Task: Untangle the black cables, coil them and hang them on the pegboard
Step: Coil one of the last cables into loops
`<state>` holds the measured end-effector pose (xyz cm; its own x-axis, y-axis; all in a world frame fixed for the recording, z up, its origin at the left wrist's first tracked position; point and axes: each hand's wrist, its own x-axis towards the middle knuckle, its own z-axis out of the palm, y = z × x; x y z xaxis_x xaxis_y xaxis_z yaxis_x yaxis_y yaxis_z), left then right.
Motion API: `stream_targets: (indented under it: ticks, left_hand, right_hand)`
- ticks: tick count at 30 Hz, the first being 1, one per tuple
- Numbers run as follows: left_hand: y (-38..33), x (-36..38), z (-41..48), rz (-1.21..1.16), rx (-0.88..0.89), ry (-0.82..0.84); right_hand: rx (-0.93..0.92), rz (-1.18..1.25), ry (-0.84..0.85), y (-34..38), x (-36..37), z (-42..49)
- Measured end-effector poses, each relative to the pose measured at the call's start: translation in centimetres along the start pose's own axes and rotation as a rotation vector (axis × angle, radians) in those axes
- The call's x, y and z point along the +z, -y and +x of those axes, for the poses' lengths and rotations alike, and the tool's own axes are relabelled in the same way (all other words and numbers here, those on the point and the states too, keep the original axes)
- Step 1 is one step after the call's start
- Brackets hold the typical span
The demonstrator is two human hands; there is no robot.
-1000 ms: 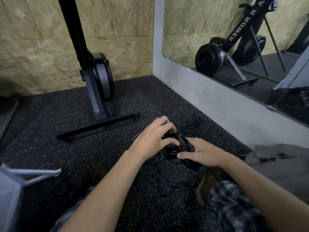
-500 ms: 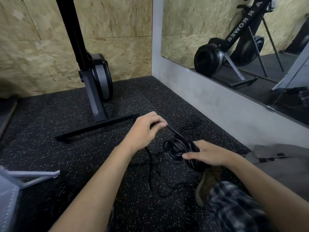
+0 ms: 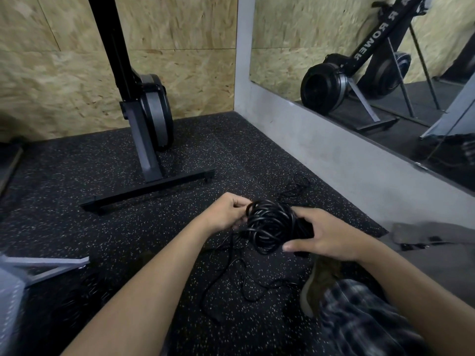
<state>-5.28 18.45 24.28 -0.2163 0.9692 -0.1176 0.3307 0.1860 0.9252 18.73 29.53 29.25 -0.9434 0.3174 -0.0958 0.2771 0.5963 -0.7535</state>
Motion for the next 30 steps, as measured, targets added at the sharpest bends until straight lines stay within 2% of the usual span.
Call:
stream_targets:
  ticks: [3,6,9,11,13,15,19,21,26,30]
  left_hand:
    - [0.2,1.0,-0.2,-0.134,-0.106,0.043]
    - [-0.5,3.3,-0.6,-0.034,-0.098,0.041]
    - [-0.8,5.7,-0.3,0.078,-0.113,0.013]
    - [-0.8,6.7,0.0,0.096,-0.135,0.002]
    - [-1.0,7.3,0.0,0.119,-0.170,-0.006]
    - [-1.0,7.6,-0.1,0.263,-0.172,-0.027]
    - [-0.9,7.1,-0.5,0.451,-0.123,-0.083]
    - [-1.5,6.3,-1.0,0.529,-0.075,-0.060]
    - [-5.6,6.0,-1.9,0.880,0.135,-0.007]
    - [-5.9,3.6,-1.9,0.932,0.252,-0.109]
  right_hand:
    - [0.024,0.088,-0.174,-0.4,-0.1,0.1]
    - [0.052,0.172,-0.351,-0.8,0.2,0.7]
    - [0.106,0.056,-0.533,-1.1,0.0,1.1]
    - [0.169,-0.020,-0.580,-1.3,-0.2,1.1]
    - [0.211,-0.094,-0.593,-1.9,-0.1,1.2]
    - [0.234,-0.112,-0.592,-2.4,-0.2,1.3]
    - [0.306,-0.129,-0.355,-3.0,-0.8,1.2]
    - [0.344,-0.182,-0.292,-3.4,-0.6,1.3]
    - [0.471,-0.309,-0.419,-4.8,-0.1,2.5]
    - [0.435,-0.523,-0.259,-4.4,0.9,2.4]
